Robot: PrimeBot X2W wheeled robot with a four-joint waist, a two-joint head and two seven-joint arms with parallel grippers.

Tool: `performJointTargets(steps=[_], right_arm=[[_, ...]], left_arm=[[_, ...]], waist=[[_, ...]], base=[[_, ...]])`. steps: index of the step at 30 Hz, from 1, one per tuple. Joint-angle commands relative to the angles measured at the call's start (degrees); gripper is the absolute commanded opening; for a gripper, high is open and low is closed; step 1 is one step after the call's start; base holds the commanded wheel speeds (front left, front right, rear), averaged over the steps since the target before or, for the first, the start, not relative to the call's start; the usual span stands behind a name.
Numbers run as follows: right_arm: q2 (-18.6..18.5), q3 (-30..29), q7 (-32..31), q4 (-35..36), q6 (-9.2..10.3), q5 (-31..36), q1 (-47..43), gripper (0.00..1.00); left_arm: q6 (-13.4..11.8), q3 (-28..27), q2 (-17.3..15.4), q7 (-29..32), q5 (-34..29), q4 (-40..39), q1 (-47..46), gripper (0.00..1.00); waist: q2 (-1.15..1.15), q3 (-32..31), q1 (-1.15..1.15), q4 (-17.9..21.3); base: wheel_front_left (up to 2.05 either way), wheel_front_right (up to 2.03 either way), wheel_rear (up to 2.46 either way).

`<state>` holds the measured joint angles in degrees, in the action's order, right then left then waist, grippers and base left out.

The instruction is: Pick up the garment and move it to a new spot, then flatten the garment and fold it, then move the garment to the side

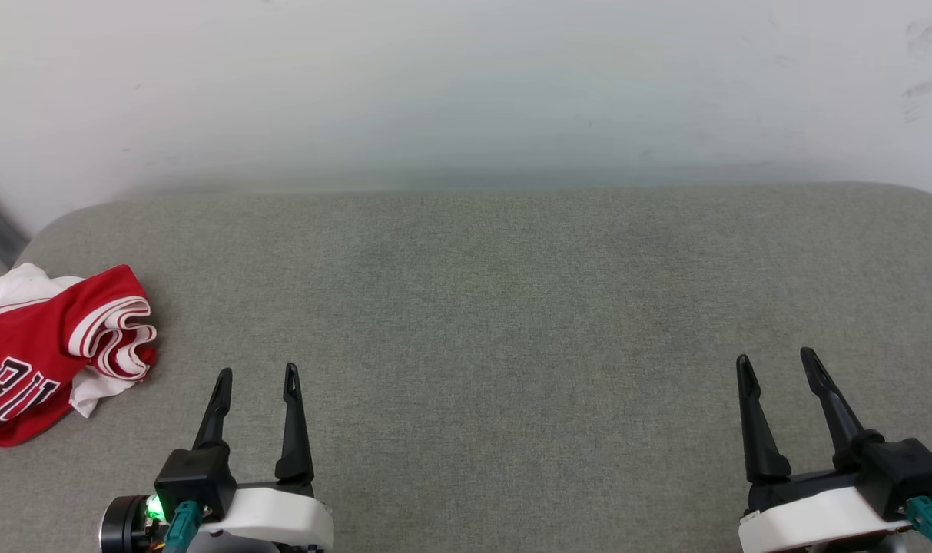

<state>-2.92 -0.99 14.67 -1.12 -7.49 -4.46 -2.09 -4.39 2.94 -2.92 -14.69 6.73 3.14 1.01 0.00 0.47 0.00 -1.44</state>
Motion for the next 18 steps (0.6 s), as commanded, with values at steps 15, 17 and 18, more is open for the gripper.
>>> performJointTargets(steps=[15, 17, 18], right_arm=[[0.08, -0.96, 0.55, -1.3, 0.0, -2.17, -0.59, 1.0], [0.07, -0.98, 0.55, -1.41, 0.01, -2.43, -0.54, 1.0], [0.07, -0.98, 0.55, -1.5, 0.0, -2.52, -0.53, 1.0]], left_arm=[[0.12, -0.08, 0.06, -0.53, -0.13, 1.12, 0.77, 1.0], [0.21, -0.06, 0.06, -0.53, -0.02, 1.29, 0.69, 1.0], [0.17, -0.06, 0.06, -0.53, -0.03, 1.38, 0.64, 1.0]], waist=[[0.0, -0.11, 0.0, 0.1], [0.0, -0.12, 0.0, 0.11], [0.0, -0.12, 0.0, 0.1]], base=[[0.0, 0.0, 0.0], [0.0, 0.0, 0.0], [0.0, 0.0, 0.0]])
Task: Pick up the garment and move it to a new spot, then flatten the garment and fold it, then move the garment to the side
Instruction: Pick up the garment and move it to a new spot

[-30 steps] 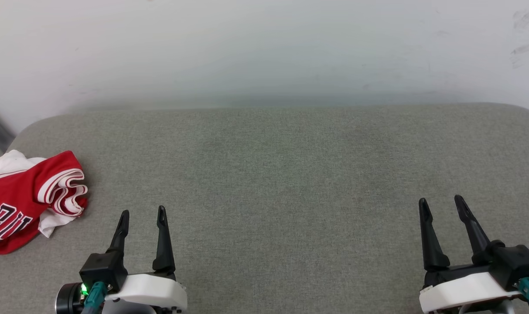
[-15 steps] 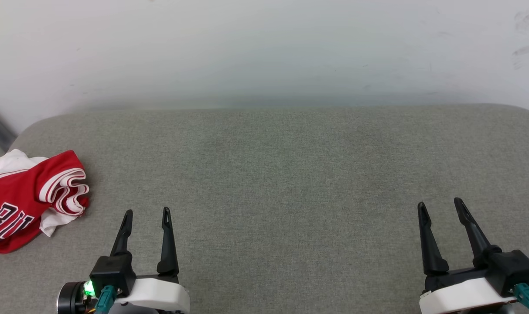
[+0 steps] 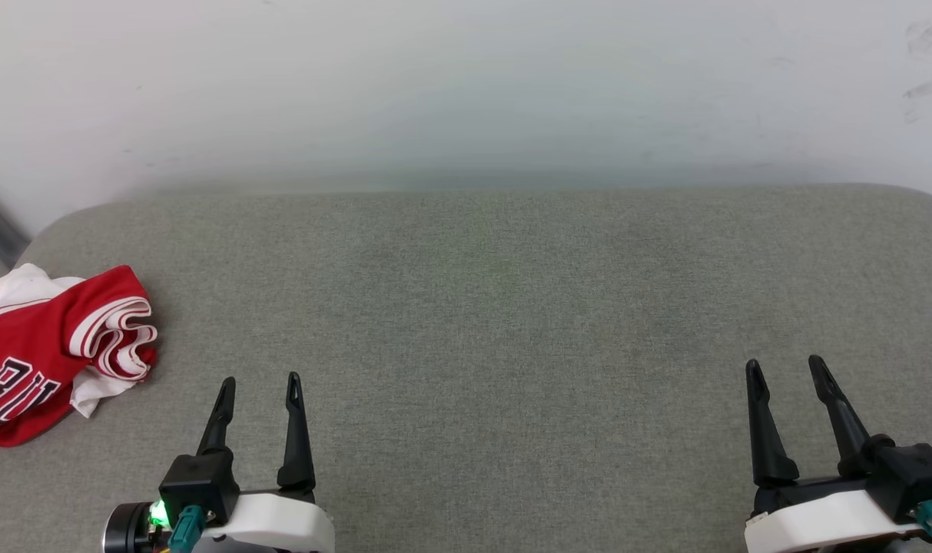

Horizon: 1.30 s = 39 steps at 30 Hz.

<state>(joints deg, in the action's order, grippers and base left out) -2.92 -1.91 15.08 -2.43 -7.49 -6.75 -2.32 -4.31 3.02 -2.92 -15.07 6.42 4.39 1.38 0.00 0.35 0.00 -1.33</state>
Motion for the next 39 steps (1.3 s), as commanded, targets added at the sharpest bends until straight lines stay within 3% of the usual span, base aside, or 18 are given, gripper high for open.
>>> performJointTargets(steps=[1, 9, 15, 39], right_arm=[[0.07, -0.1, 0.14, -0.26, 0.01, -0.22, -0.29, 1.0], [0.08, -0.17, 0.14, -0.1, 0.01, -0.19, -0.51, 1.0], [0.08, 0.29, 0.14, 1.27, 0.0, 0.77, -0.81, 1.0], [0.08, 2.09, 0.13, 3.78, 0.01, 3.1, -2.02, 1.0]], left_arm=[[0.07, -0.13, 0.06, -0.16, 0.27, 0.21, 0.22, 1.0], [0.05, -0.07, 0.05, -0.16, 0.15, 0.65, -0.06, 1.0], [-0.16, -0.54, 0.05, -0.16, -0.05, 0.57, -0.6, 1.0], [-0.51, -3.37, 0.05, -0.15, 1.88, 0.01, -0.41, 1.0]], waist=[[0.0, 0.0, 0.0, -0.01], [0.0, 0.04, 0.0, -0.54], [0.0, 0.19, 0.0, -3.18], [0.0, 1.75, 0.0, -22.18]], base=[[0.0, 0.0, 0.0], [0.0, 0.0, 0.0], [0.0, 0.0, 0.0], [0.0, 0.0, 0.0]])
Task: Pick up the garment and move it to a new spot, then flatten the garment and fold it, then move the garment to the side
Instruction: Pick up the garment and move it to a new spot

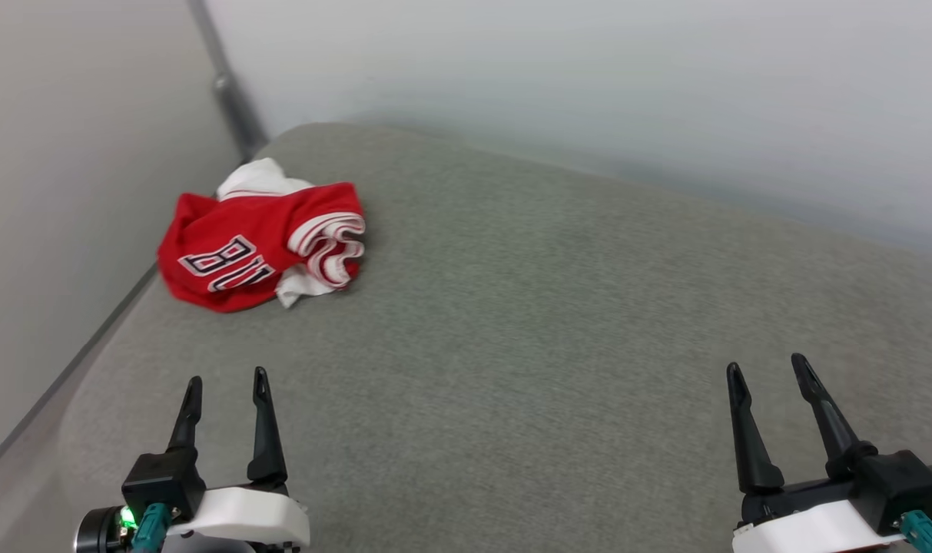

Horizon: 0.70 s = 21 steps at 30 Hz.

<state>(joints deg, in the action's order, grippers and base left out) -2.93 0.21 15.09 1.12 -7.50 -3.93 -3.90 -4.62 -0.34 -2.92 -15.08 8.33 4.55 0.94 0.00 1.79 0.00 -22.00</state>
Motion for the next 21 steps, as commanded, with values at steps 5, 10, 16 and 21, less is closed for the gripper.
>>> performJointTargets(steps=[5, 10, 16, 21], right_arm=[[0.09, 0.32, 0.12, 0.32, 0.02, 0.62, -0.6, 1.0], [0.09, 0.57, 0.12, 0.18, 0.02, 0.96, -0.48, 1.0], [0.09, 1.05, 0.12, 0.4, 0.02, 1.57, 0.71, 1.0], [0.09, 0.73, 0.12, 1.05, 0.02, 2.84, 1.97, 1.0]], left_arm=[[-0.32, -0.97, 0.05, -0.14, 0.28, -0.31, 0.54, 1.0], [-0.26, -1.56, 0.06, -0.14, 0.93, -0.34, 0.74, 1.0], [0.69, -3.44, 0.03, -0.14, 2.3, -0.25, -1.16, 1.0], [4.71, -7.88, -0.92, -0.14, 1.48, 0.14, -7.66, 1.0]], waist=[[0.0, 0.44, 0.0, -4.83], [0.0, 0.76, 0.0, -6.76], [0.0, 2.16, 0.0, -6.29], [0.0, 4.89, 0.0, -4.32]], base=[[0.0, 0.0, 0.0], [0.0, 0.0, 0.0], [0.0, 0.0, 0.0], [0.0, 0.0, 0.0]])
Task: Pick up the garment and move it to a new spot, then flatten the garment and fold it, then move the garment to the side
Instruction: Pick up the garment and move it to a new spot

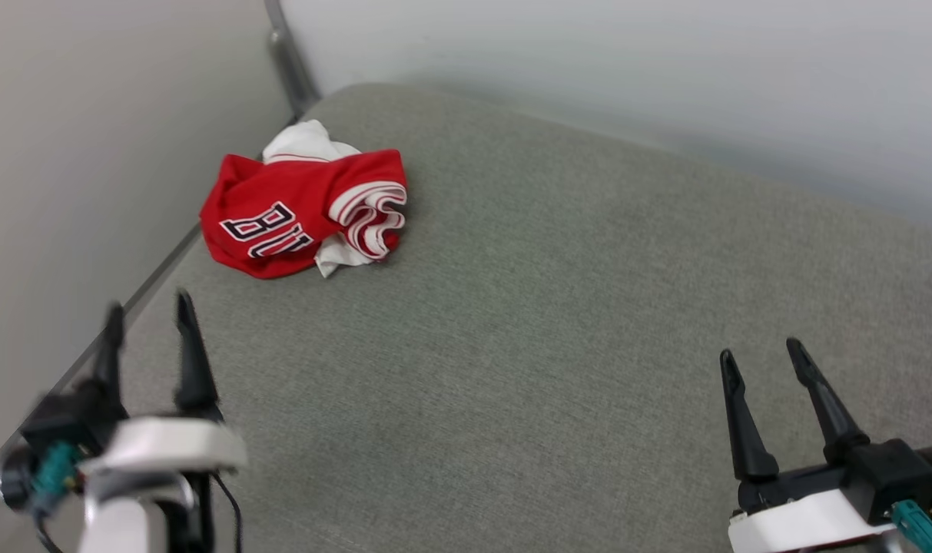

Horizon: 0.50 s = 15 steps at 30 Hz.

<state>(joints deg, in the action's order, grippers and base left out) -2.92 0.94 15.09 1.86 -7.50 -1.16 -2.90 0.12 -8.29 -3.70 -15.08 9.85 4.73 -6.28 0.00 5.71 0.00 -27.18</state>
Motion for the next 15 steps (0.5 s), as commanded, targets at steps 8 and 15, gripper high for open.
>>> performJointTargets(steps=[8, 15], right_arm=[[-0.17, -1.21, 0.12, 1.95, 0.02, 3.83, 4.47, 1.0], [-1.96, -3.15, 0.12, 3.83, 0.02, 4.88, 6.79, 1.0]], left_arm=[[5.26, -5.1, -8.24, -0.13, 1.16, 5.62, -17.69, 1.0], [7.04, -2.44, -18.46, 6.57, 4.53, 13.3, -31.53, 1.0]], waist=[[0.0, 9.03, 0.0, 5.63], [0.0, 15.17, 0.0, 8.76]], base=[[0.0, 0.0, 0.0], [0.0, 0.0, 0.0]])
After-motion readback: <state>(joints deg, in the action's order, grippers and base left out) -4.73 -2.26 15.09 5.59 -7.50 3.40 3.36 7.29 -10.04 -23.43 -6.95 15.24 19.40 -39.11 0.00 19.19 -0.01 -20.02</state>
